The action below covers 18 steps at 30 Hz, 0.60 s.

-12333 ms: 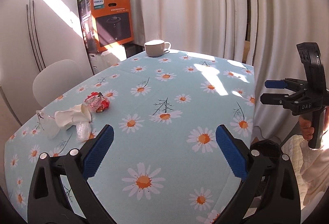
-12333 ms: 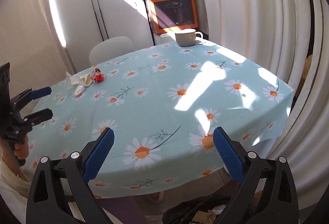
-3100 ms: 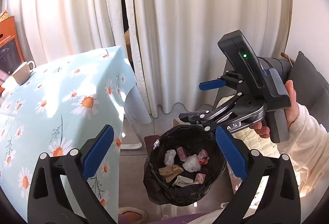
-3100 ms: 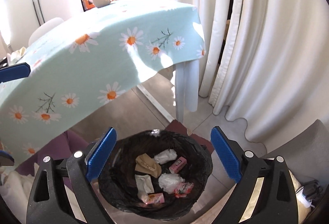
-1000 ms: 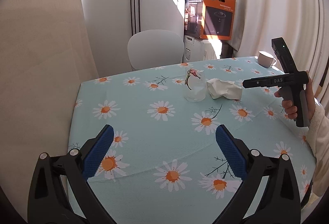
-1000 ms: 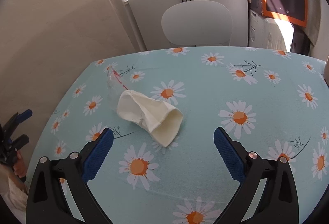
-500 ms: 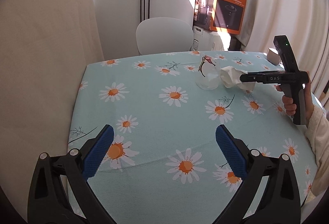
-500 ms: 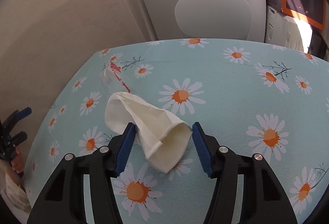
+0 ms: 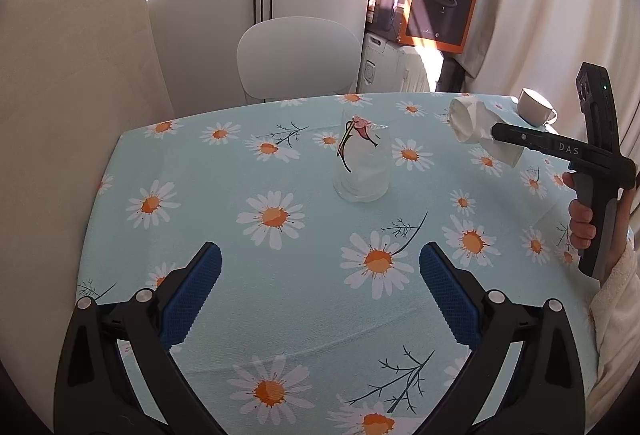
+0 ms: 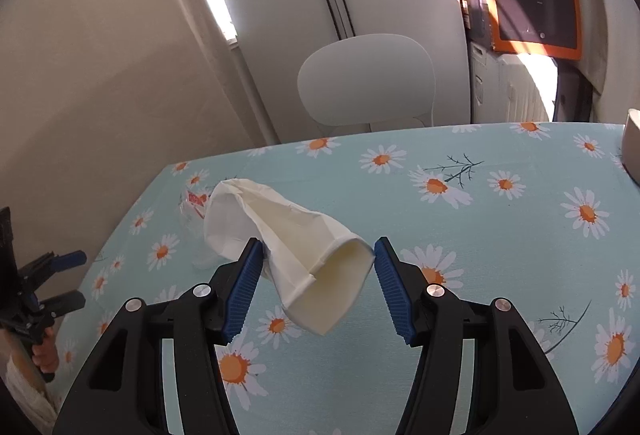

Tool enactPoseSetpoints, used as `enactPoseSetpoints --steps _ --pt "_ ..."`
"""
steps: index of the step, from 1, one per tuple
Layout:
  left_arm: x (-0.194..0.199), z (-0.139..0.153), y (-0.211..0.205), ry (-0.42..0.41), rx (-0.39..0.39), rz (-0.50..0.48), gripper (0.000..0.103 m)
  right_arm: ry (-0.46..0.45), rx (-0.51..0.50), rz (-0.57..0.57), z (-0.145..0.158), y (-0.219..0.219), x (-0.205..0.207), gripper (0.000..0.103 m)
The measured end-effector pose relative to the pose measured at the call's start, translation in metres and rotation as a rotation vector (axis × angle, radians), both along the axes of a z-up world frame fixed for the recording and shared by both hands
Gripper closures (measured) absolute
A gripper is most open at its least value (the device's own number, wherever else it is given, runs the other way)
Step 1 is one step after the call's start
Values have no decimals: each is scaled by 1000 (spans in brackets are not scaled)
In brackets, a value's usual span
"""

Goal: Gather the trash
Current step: 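Close the right gripper on the white tissue while the left gripper approaches the clear cup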

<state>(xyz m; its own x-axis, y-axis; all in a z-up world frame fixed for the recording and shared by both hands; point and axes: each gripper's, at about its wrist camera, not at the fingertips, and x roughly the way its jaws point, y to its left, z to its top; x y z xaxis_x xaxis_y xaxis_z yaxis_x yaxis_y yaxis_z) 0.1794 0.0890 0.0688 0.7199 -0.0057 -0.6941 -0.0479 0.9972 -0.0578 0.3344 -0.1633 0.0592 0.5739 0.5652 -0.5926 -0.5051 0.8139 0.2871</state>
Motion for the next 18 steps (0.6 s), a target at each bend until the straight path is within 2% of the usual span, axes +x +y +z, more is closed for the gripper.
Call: enactPoseSetpoints --steps 6,10,15,18 --pt "44 -14 -19 49 -49 -15 6 -2 -6 -85 3 -23 7 49" --pt "68 -22 -19 70 -85 29 6 -7 -10 -92 4 -25 6 49" --pt "91 -30 -25 52 -24 93 6 13 8 -65 -1 -18 8 48" --pt "105 -39 -27 65 -34 136 6 23 11 -68 -4 -16 11 48"
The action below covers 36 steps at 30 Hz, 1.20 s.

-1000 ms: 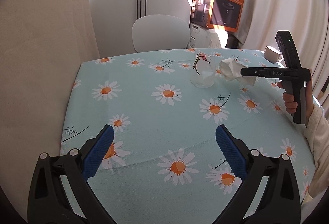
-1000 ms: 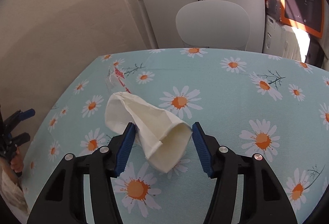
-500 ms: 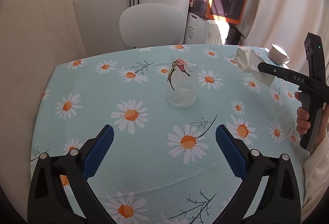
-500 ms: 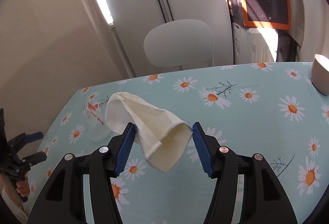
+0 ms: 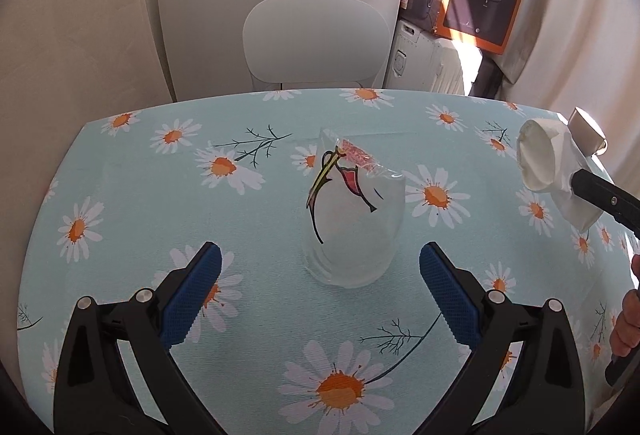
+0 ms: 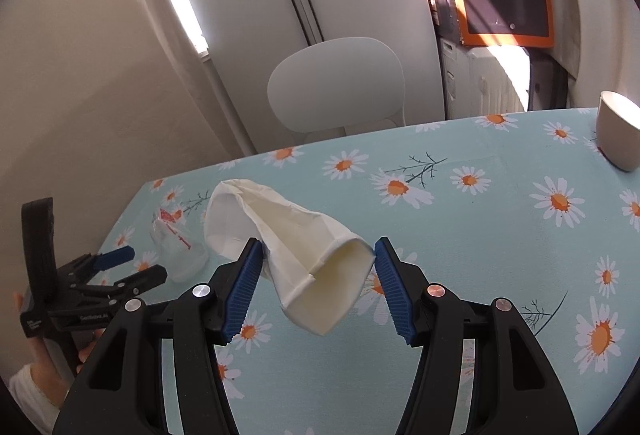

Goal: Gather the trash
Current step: 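Close the right gripper on the white tissue while the left gripper approaches the clear cup, then close the left gripper around the clear plastic cup and lift it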

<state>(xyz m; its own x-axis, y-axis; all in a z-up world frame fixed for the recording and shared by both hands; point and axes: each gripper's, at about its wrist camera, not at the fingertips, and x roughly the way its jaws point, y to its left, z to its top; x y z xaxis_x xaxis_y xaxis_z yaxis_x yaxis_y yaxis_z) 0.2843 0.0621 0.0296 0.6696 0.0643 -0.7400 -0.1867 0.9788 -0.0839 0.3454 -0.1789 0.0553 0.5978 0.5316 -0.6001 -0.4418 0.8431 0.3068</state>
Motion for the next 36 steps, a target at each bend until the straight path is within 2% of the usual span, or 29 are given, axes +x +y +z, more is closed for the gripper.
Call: enactPoseSetpoints --steps 2,4,6,7,8,9,13,19,26,29,32,36 --pt "11 -6 -2 21 -17 11 6 2 -9 -4 -2 1 1 48" --pt "18 -8 -8 25 12 10 6 12 -12 -5 -5 2 3 48" --pt "22 -6 -10 14 9 7 6 19 -11 -4 -7 3 4 48" --pt "23 -3 -11 4 9 -4 10 22 -10 -1 -7 4 4 48" --pt "24 -2 -13 2 31 -6 33 23 -10 3 -8 4 5 48" --pt "24 -2 -15 9 61 1 46 23 -15 5 -9 6 5 48" --pt "7 11 -17 -81 136 26 47 15 -40 15 -10 11 4 48" --pt "-15 31 -25 -138 178 -24 47 4 -67 34 -9 19 0 48" --pt "-41 45 -37 -200 183 -71 47 -33 -132 71 2 29 -18 48" --pt "-50 43 -45 -213 158 -96 47 -30 -167 58 4 31 -25 48" --pt "-57 47 -58 -236 180 -125 47 -35 -191 29 8 29 -31 48" --pt "-67 52 -72 -261 177 -180 47 -29 -166 -8 11 12 -41 48"
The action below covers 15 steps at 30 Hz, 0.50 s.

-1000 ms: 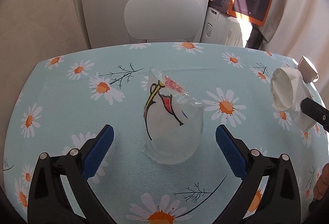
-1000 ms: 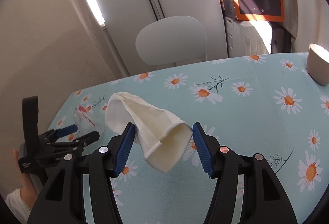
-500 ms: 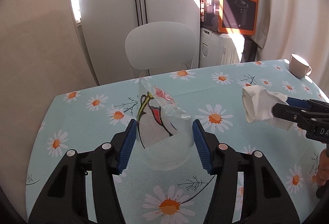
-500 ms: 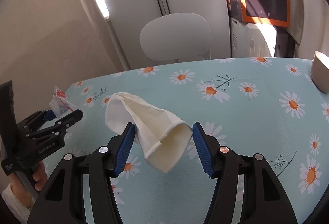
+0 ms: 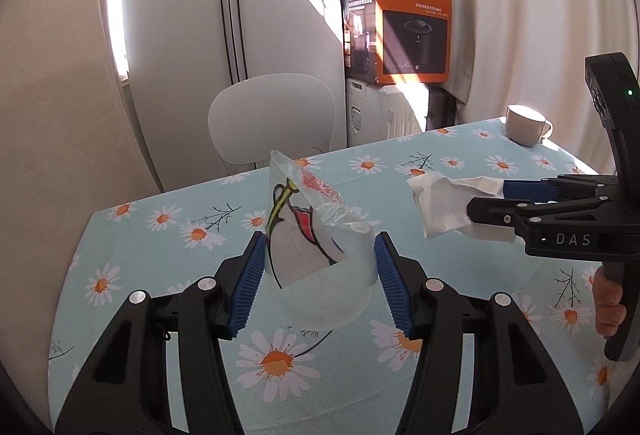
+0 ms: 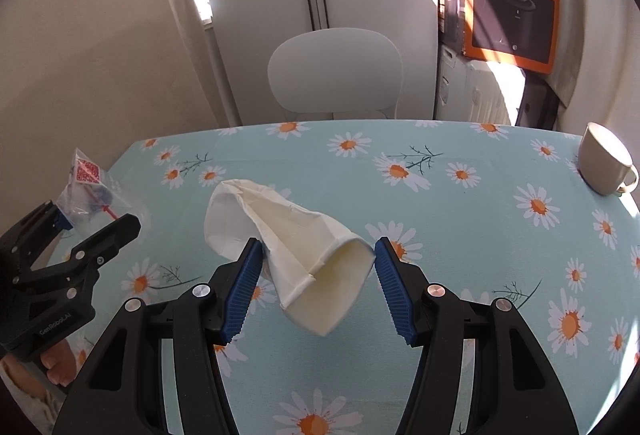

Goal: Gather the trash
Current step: 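Close the left gripper around the clear plastic cup and lift it, then carry the white tissue and clear cup with both grippers over the black bin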

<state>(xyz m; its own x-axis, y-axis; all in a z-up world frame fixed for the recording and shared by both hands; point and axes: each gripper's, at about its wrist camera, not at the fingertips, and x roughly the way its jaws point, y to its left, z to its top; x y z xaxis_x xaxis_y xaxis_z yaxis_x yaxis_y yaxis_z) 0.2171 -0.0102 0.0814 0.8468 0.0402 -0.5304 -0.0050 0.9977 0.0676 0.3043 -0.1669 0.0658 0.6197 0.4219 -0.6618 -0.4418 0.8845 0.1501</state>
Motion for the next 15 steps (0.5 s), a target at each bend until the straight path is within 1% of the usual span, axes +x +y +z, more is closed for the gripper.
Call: enactPoseSetpoints --steps 5,11,15 --pt "-10 0 -22 -8 15 -76 47 0 6 -67 -1 -30 -20 48" --pt "-16 3 -55 -7 4 -191 47 -20 -13 -149 2 -69 -54 48" --pt "-22 6 -83 -16 31 -279 47 -43 -36 -231 6 -95 -77 48"
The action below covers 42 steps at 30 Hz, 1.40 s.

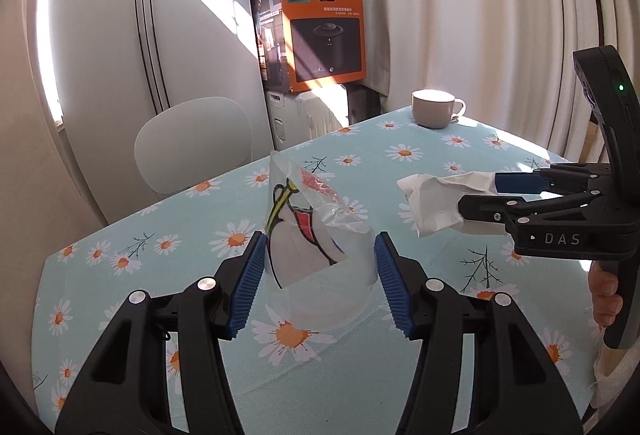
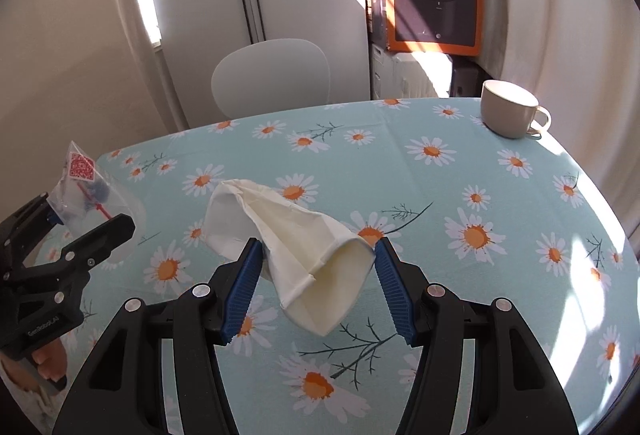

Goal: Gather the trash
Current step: 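Carry the white tissue and clear cup with both grippers over the black bin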

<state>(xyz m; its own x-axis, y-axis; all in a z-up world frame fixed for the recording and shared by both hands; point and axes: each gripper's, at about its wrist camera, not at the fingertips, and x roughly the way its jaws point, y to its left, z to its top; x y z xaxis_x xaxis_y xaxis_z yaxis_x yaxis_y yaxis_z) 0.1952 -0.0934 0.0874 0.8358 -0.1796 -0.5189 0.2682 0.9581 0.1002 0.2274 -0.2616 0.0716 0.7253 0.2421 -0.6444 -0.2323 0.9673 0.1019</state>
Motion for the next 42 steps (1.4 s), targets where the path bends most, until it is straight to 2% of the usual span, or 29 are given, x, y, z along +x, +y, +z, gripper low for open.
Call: enactPoseSetpoints --steps 6,11,17,28,36,40,42 --pt "-18 5 -43 -35 44 -133 47 -19 -8 -99 5 -43 -44 48" --pt "-34 7 -79 -20 37 -286 46 -34 -6 -176 10 -75 -84 48" --pt "-61 1 -120 -25 57 -421 46 -34 -46 -260 7 -105 -128 48" --pt "-122 -13 -183 4 43 -629 46 -6 -29 -393 -15 -178 -230 48" --pt "-160 -21 -226 20 43 -764 46 37 -63 -487 -34 -220 -294 48" --pt "-171 -28 -244 83 -5 -838 46 71 -87 -514 -50 -235 -316 48" --pt "-178 -35 -255 104 -2 -866 46 94 -89 -521 -62 -240 -323 48"
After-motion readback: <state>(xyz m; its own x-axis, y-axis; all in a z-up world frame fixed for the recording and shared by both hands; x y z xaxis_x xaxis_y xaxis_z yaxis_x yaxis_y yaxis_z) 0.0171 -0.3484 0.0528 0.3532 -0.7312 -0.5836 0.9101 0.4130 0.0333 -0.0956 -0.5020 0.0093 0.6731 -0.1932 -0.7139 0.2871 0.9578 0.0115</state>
